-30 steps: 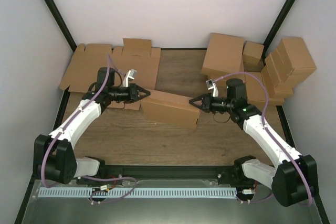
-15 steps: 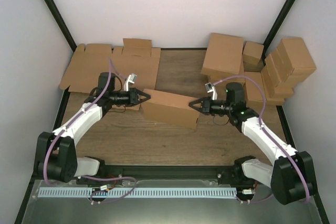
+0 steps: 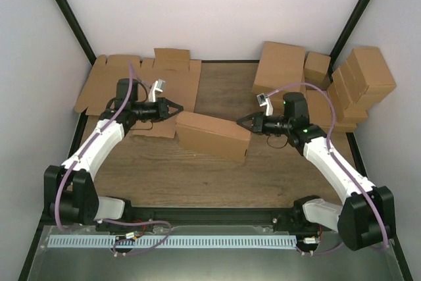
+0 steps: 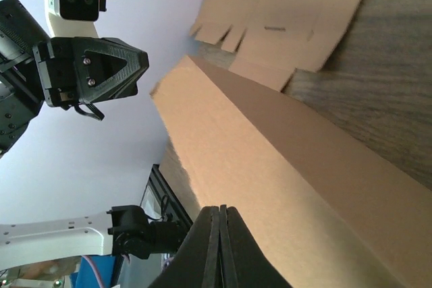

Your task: Fold the paper box

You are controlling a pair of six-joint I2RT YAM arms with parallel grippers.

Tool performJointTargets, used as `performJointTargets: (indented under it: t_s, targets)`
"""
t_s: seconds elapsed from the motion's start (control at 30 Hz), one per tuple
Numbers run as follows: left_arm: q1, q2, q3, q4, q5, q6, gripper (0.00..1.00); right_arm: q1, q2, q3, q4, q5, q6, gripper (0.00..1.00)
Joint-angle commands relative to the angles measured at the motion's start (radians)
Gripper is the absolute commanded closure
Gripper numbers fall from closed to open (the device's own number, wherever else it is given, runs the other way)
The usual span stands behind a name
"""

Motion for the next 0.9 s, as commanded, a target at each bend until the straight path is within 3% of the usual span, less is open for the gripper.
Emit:
performJointTargets:
  t_s: [0.0,0.27,0.53,0.73,0.87]
  targets:
    - [0.003,0.045,-0.101,0.041,0.037,0.004,0.96,-0.012,0.038,-0.057,0.024,-0.010,-0.022,0.99]
    - [0.003,0.087,-0.245,0.121,0.041,0.016,0.96,-0.038,0.084,-0.145,0.067,-0.016,-0.048,0.99]
    - [0.006,0.032,-0.111,0.019,0.033,0.024,0.96,-0.039,0.040,-0.004,-0.044,-0.022,-0.098,0.99]
    - [0.006,-0.001,-0.018,-0.049,-0.002,0.032,0.74,-0.039,0.025,0.077,-0.120,-0.016,-0.133,0.99]
    - [0.006,0.027,-0.083,-0.026,-0.010,0.044,0.77,-0.040,0.038,0.006,-0.084,-0.002,-0.133,0.99]
